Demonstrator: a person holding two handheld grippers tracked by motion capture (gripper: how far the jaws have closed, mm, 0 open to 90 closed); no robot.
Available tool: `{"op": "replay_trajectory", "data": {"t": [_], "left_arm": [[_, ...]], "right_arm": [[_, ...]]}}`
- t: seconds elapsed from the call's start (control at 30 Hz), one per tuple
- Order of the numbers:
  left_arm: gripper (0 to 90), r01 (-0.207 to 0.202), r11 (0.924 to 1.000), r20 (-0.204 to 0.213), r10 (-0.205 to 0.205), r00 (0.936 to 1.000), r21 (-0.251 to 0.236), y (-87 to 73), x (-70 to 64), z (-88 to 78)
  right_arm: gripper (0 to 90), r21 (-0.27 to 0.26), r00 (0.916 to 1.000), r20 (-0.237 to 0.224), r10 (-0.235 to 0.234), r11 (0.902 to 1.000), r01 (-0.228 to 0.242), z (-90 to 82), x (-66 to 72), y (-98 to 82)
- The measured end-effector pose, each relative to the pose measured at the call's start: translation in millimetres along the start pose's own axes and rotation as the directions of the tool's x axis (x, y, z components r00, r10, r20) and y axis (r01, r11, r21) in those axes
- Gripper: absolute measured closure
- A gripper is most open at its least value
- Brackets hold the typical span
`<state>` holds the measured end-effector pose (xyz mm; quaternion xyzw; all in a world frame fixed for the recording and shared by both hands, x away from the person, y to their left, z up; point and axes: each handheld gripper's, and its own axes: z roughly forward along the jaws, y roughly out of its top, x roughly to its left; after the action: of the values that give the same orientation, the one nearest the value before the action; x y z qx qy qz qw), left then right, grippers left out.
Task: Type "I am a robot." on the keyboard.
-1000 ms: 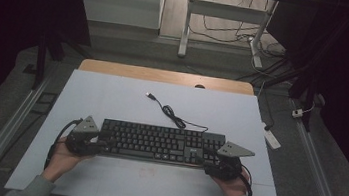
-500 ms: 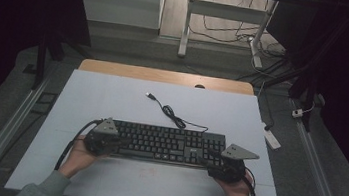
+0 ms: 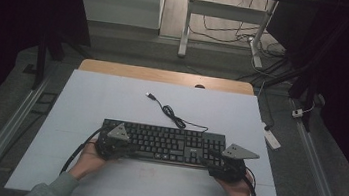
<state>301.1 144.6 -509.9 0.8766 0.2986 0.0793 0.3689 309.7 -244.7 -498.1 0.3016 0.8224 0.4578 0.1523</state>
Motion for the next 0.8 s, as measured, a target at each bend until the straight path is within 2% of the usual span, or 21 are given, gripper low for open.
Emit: {"op": "replay_trajectory", "data": {"t": [0.63,0.77,0.8], "left_arm": [[88.7,-0.012,0.9991,-0.008,0.012,0.9999,0.041,-0.6,-1.8,12.0],[88.8,-0.02,0.9983,-0.026,0.022,0.9994,0.055,-1.0,-3.6,15.0],[88.8,-0.022,0.9987,-0.026,0.023,0.9994,0.046,-1.6,-4.0,15.5]], "right_arm": [[50.2,0.009,1.0,0.002,-0.007,0.9999,0.007,1.0,-0.6,-0.8],[50.2,0.011,1.0,0.003,-0.007,0.9999,0.007,1.2,-0.6,-0.9],[50.2,0.011,1.0,0.002,-0.007,0.9999,0.007,1.3,-0.6,-0.9]]}}
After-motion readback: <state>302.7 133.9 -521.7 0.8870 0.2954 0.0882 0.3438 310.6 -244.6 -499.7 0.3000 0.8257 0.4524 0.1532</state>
